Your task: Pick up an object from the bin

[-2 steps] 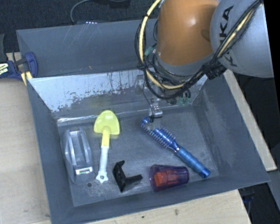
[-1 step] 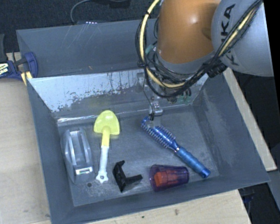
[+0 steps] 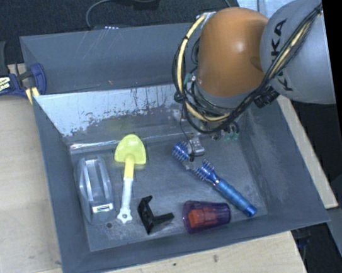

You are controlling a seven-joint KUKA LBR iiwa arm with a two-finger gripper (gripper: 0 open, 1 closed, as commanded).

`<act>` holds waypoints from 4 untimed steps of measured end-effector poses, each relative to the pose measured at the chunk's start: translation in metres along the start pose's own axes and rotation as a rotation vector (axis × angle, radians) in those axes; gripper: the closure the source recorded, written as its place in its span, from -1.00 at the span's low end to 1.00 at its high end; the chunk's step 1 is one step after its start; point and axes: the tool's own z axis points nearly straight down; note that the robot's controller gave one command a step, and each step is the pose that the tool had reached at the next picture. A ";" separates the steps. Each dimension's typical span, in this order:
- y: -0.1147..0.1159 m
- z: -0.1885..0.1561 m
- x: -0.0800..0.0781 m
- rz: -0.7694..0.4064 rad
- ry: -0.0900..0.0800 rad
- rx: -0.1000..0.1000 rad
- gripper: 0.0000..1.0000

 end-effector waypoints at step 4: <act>-0.069 0.092 0.029 0.079 -0.004 0.000 1.00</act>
Offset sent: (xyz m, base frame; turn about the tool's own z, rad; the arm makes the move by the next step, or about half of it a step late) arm -0.0258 -0.0716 -0.0850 0.0858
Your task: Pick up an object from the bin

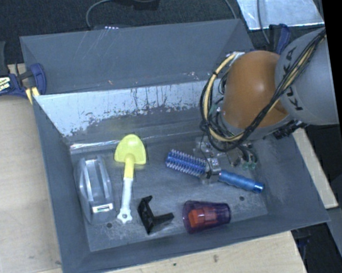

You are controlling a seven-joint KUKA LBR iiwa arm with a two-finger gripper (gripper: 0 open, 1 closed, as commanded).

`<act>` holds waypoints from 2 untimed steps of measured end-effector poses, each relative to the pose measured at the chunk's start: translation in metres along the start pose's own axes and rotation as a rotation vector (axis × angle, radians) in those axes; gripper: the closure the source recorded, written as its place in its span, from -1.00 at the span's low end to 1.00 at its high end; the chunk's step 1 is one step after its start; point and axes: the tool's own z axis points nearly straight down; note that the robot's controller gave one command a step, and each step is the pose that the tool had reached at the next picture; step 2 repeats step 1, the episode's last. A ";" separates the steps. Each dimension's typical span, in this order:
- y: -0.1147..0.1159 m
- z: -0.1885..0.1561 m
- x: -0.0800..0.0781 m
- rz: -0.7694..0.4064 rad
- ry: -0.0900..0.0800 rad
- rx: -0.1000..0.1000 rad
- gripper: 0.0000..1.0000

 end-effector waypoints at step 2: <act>0.008 -0.097 0.000 0.016 -0.002 0.000 1.00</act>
Offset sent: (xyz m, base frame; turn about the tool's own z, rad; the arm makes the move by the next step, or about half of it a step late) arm 0.0000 0.0000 0.0000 0.0000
